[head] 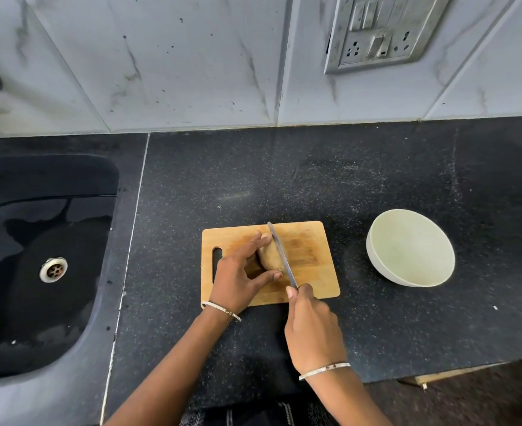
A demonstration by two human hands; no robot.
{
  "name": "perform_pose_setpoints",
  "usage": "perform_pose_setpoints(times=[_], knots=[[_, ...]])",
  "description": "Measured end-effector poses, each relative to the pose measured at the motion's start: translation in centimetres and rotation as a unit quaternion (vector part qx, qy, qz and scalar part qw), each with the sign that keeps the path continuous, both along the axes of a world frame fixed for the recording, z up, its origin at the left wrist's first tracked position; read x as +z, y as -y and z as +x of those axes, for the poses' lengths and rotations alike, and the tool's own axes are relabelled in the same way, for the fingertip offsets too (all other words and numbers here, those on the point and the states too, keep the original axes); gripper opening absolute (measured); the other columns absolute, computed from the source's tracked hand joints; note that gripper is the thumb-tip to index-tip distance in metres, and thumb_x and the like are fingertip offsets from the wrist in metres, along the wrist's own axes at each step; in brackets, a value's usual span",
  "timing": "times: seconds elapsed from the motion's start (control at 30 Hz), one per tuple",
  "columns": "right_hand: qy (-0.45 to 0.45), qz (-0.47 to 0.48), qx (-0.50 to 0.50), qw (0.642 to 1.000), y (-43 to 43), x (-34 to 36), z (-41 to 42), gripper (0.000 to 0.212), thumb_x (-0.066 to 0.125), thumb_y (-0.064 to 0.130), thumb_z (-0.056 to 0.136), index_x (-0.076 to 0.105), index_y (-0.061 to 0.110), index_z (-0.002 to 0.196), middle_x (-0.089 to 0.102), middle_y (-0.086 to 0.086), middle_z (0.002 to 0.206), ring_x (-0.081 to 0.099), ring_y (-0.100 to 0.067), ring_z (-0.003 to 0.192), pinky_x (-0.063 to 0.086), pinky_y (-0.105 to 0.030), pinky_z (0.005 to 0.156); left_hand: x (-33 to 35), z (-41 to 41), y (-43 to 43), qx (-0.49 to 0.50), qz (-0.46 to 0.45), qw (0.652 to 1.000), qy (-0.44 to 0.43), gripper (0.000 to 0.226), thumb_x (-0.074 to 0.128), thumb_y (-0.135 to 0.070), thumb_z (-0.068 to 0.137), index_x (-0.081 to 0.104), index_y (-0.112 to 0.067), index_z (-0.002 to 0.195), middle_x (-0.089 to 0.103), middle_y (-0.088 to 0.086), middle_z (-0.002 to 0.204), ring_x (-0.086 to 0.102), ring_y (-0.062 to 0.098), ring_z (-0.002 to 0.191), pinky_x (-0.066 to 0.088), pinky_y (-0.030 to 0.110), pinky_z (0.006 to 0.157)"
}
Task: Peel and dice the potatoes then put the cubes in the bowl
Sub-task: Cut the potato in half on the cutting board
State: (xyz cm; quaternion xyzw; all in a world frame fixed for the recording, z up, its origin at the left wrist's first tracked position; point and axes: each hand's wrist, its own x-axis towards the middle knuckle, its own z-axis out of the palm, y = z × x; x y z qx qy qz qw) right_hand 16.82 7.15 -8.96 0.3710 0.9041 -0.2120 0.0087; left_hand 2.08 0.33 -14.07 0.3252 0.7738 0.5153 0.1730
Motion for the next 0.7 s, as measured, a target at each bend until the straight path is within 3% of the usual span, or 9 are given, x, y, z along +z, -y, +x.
perform_pose_setpoints(times=[0.2, 0.47, 0.7], knots=[[0.050, 0.019, 0.002, 0.999, 0.1, 0.8, -1.1, 0.036, 0.018, 0.041, 0.106, 0.043, 0.017, 0.110, 0.068, -0.007, 0.100, 0.067, -0.032, 0.094, 0.038, -0.034, 0.060, -0.2, 0.0, -0.5, 0.001, 0.017, 0.999, 0.038, 0.072, 0.084, -0.037, 0.067, 0.055, -0.035, 0.133, 0.046, -0.007, 0.146, 0.043, 0.005, 0.133, 0.045, 0.036, 0.106], [0.011, -0.057, 0.031, 0.998, -2.6, 0.8, -4.1, 0.036, 0.026, 0.038, 0.105, 0.052, 0.013, 0.105, 0.066, -0.016, 0.099, 0.064, -0.040, 0.094, 0.049, -0.042, 0.070, -0.7, -0.4, -0.5, 0.003, 0.020, 0.998, 0.057, 0.071, 0.086, -0.022, 0.068, 0.056, -0.032, 0.131, 0.049, -0.004, 0.144, 0.044, 0.003, 0.132, 0.044, 0.038, 0.107], [0.008, -0.067, 0.030, 0.997, -1.6, 0.3, -1.7, 0.035, 0.024, 0.042, 0.104, 0.047, 0.016, 0.101, 0.064, -0.012, 0.088, 0.064, -0.037, 0.081, 0.048, -0.041, 0.060, -0.9, -0.6, -0.5, 0.004, 0.011, 0.999, 0.040, 0.072, 0.088, -0.022, 0.066, 0.058, -0.028, 0.131, 0.053, -0.004, 0.140, 0.045, 0.002, 0.131, 0.044, 0.035, 0.107]])
